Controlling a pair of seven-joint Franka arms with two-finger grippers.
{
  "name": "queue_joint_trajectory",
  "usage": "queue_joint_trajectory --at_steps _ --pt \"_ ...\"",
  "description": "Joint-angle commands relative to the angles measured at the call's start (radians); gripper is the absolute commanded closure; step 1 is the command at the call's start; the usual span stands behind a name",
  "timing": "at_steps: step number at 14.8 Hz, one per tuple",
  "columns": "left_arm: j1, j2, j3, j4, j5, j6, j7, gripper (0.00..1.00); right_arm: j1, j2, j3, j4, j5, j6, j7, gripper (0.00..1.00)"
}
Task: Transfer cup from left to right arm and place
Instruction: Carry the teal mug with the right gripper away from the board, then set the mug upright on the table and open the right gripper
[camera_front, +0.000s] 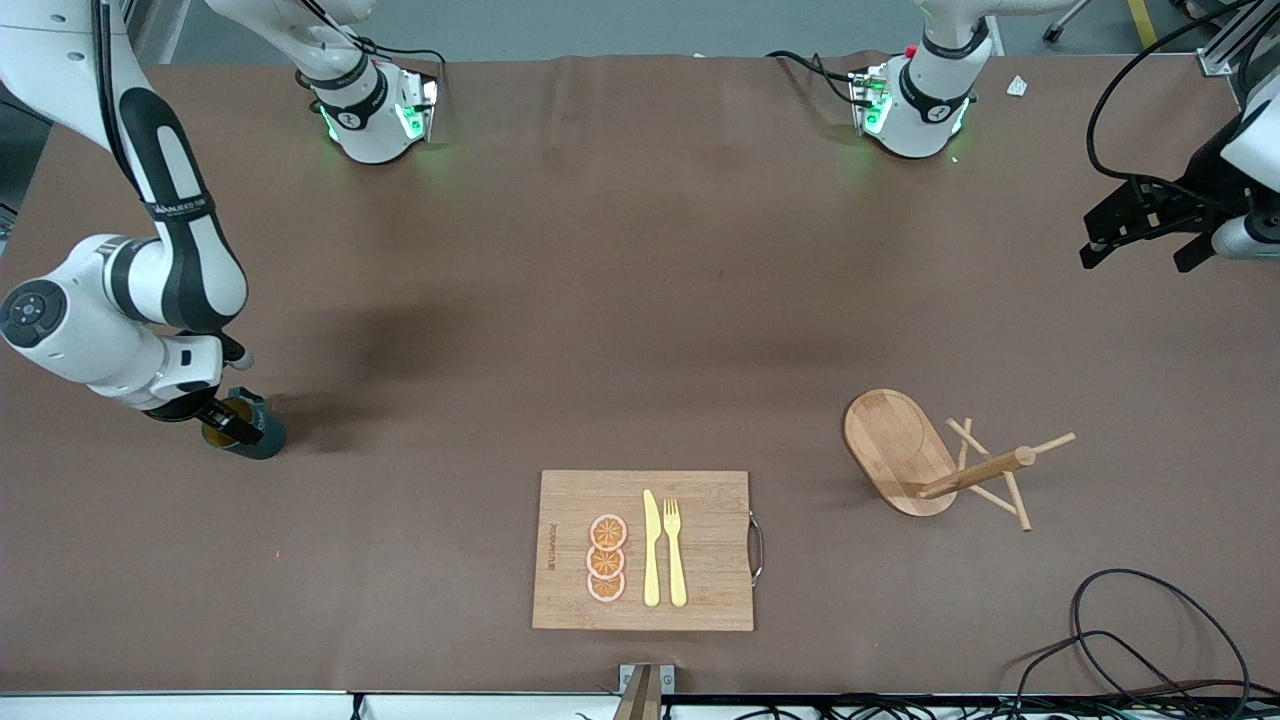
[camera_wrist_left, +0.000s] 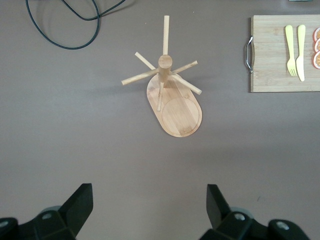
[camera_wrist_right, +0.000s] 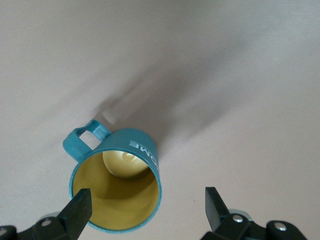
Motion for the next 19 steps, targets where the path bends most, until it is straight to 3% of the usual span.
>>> queue_joint_trajectory --at_steps 1,4,10,19 --pt "0.002 0.012 0.0 0.023 0.01 -0.002 0.01 0.0 0.013 -0.044 0.002 -0.017 0.042 -0.034 0.029 0.0" --pt "0.002 0.012 0.0 0.023 0.033 0.003 0.002 0.0 0.031 -0.053 0.002 0.011 0.039 -0.129 0.335 0.0" --pt "0.001 0.012 0.0 0.02 0.036 0.023 0.002 0.0 0.123 -0.087 0.0 0.011 0.036 -0.134 0.835 0.0" --pt "-0.001 0.013 -0.001 0.023 0.038 0.023 0.003 0.0 0.193 -0.152 0.002 0.015 0.031 -0.229 1.829 0.0"
